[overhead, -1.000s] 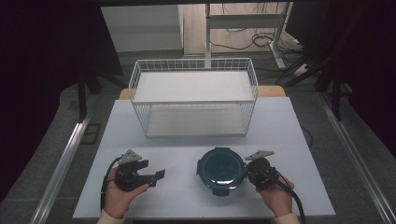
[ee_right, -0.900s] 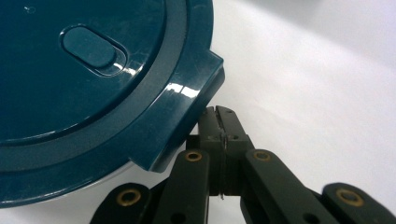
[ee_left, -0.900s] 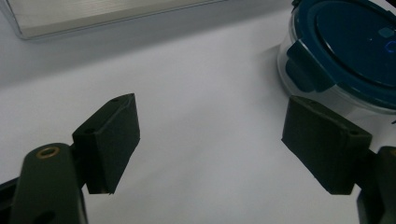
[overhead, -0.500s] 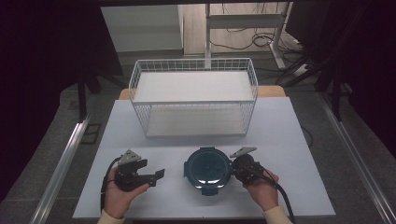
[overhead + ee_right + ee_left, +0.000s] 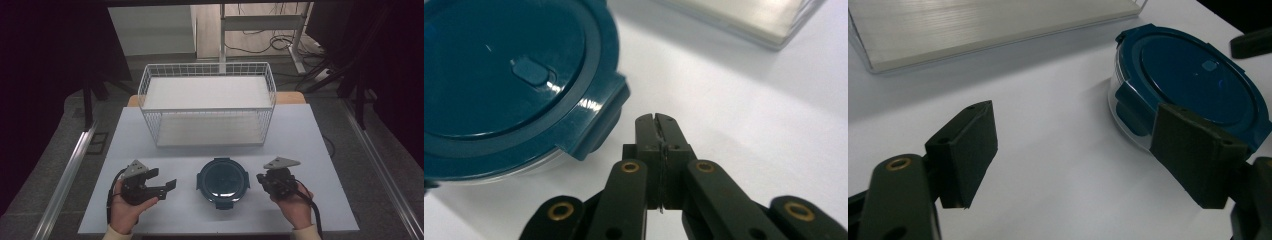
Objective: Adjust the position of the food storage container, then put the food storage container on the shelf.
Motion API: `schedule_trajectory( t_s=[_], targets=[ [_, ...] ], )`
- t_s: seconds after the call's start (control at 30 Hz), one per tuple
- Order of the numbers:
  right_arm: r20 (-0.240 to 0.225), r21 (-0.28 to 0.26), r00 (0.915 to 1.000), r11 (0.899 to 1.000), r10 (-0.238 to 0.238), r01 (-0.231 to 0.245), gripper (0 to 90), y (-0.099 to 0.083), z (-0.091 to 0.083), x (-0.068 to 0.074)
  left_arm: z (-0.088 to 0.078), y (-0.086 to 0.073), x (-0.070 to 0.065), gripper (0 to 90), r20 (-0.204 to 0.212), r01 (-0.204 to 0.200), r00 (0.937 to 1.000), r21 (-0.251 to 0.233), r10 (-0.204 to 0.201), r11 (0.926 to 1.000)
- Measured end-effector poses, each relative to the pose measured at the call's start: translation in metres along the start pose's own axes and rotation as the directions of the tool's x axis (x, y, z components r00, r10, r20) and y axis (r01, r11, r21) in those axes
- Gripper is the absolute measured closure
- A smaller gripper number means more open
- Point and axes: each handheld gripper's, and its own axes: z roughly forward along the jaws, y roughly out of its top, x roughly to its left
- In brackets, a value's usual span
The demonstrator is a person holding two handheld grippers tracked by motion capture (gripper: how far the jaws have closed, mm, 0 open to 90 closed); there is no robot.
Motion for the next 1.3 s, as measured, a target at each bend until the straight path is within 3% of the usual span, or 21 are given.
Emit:
schedule_trajectory(
  t_s=[0.1,0.17,0.33,0.43,0.83,0.97,1.3],
  targets=[
    [-0.049,-0.081,0.9973,0.995,0.055,-0.058,53.2,-0.005,-0.008,-0.01,0.0,0.0,-0.002,20.3,-0.008,0.003,1.0,0.01,-0.003,0.9999],
    [-0.1,-0.106,0.9911,0.989,0.088,-0.098,41.8,-0.006,-0.011,-0.016,0.0,0.0,-0.004,20.9,-0.015,-0.002,0.9999,0.023,0.002,0.9997],
    [-0.163,-0.128,0.9791,0.981,0.122,-0.143,29.7,-0.01,-0.012,-0.021,0.001,0.001,-0.006,23.6,-0.025,-0.012,0.9996,0.043,0.013,0.999],
    [-0.171,-0.125,0.9791,0.983,0.11,-0.133,24.7,-0.01,-0.01,-0.02,0.001,0.001,-0.006,23.3,-0.019,-0.004,0.9998,0.064,0.005,0.9979],
    [-0.207,-0.132,0.9715,0.981,0.116,-0.145,20.9,-0.008,-0.009,-0.013,0.003,0.003,-0.01,18.5,0.017,0.037,0.9991,0.087,-0.039,0.9955],
    [-0.238,-0.112,0.9615,0.98,0.137,-0.167,21.0,-0.007,-0.007,-0.011,0.004,0.003,-0.011,18.2,0.037,0.047,0.998,0.092,-0.051,0.9946],
    [-0.278,-0.069,0.9481,0.981,0.155,-0.18,18.3,-0.001,0.0,-0.002,0.012,0.011,-0.02,17.6,0.088,0.06,0.9936,0.117,-0.07,0.9914]
  ],
)
